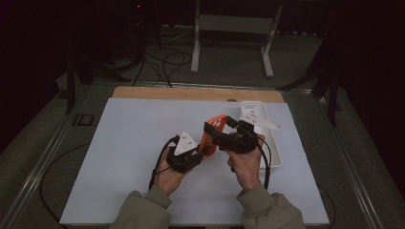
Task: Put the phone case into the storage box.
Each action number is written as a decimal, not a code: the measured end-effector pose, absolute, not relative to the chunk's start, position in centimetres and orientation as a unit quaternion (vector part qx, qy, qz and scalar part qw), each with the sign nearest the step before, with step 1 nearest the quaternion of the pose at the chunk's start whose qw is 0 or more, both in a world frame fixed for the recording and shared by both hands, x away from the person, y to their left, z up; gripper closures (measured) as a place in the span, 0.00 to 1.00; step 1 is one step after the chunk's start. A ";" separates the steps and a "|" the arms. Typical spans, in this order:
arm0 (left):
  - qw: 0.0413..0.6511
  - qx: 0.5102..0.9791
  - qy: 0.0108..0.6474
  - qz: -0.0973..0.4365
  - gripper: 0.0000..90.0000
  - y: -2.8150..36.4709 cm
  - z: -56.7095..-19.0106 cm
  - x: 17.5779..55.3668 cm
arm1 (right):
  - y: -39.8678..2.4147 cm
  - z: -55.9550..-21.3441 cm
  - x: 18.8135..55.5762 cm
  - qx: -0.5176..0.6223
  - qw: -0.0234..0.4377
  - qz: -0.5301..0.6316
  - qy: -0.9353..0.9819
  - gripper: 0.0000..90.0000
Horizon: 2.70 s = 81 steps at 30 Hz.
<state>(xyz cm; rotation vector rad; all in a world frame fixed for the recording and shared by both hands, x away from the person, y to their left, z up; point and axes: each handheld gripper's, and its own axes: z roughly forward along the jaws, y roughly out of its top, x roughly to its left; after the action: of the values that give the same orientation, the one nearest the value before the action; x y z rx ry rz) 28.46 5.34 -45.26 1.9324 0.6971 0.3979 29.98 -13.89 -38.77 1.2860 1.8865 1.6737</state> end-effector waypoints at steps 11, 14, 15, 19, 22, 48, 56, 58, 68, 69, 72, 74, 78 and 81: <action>0.499 0.788 0.318 0.170 0.27 5.6 -45.0 28.6 | -13.4 -38.8 29.9 0.443 0.163 0.579 0.665 0.18; 0.497 0.789 0.321 0.165 0.15 5.7 -45.0 28.7 | -13.3 -38.9 29.9 0.442 0.165 0.576 0.667 0.18; 0.495 0.790 0.321 0.167 0.12 5.7 -45.0 28.7 | -13.3 -38.9 29.9 0.441 0.165 0.576 0.668 0.18; 0.497 0.790 0.321 0.165 0.07 5.9 -44.9 28.7 | -13.3 -38.8 29.9 0.443 0.168 0.576 0.666 0.18; 0.494 0.791 0.320 0.167 0.05 6.0 -44.9 28.8 | -13.3 -38.8 30.0 0.443 0.169 0.575 0.667 0.18; 0.497 0.790 0.318 0.166 0.00 7.8 -44.4 29.2 | -13.7 -37.8 31.2 0.442 0.194 0.563 0.671 0.18; 0.494 0.790 0.321 0.172 0.00 8.5 -44.3 29.4 | -13.9 -37.7 31.7 0.443 0.200 0.559 0.672 0.18; 0.493 0.789 0.322 0.174 0.00 8.8 -44.2 29.4 | -13.9 -37.6 31.8 0.444 0.201 0.557 0.672 0.18; 0.495 0.782 0.332 0.183 0.00 9.8 -44.0 29.6 | -14.0 -37.6 32.4 0.447 0.206 0.553 0.672 0.18; 0.495 0.782 0.332 0.184 0.00 10.0 -44.0 29.7 | -14.0 -37.6 32.4 0.447 0.206 0.553 0.672 0.18; 0.497 0.779 0.335 0.183 0.00 10.4 -43.9 29.7 | -14.0 -37.6 32.6 0.448 0.209 0.552 0.672 0.18; 0.497 0.779 0.336 0.184 0.00 10.6 -43.9 29.7 | -14.1 -37.6 32.7 0.449 0.209 0.552 0.671 0.18; 0.494 0.779 0.338 0.189 0.00 11.1 -43.9 29.7 | -14.3 -37.6 32.9 0.452 0.210 0.552 0.669 0.18; 0.495 0.777 0.339 0.192 0.00 11.5 -43.9 29.7 | -14.6 -37.6 33.0 0.454 0.209 0.553 0.666 0.18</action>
<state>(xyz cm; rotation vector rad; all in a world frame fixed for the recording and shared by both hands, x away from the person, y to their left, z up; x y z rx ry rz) 29.71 11.47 -43.94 1.8822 0.8221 0.4656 33.00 -14.62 -37.56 1.2630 1.8529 1.5396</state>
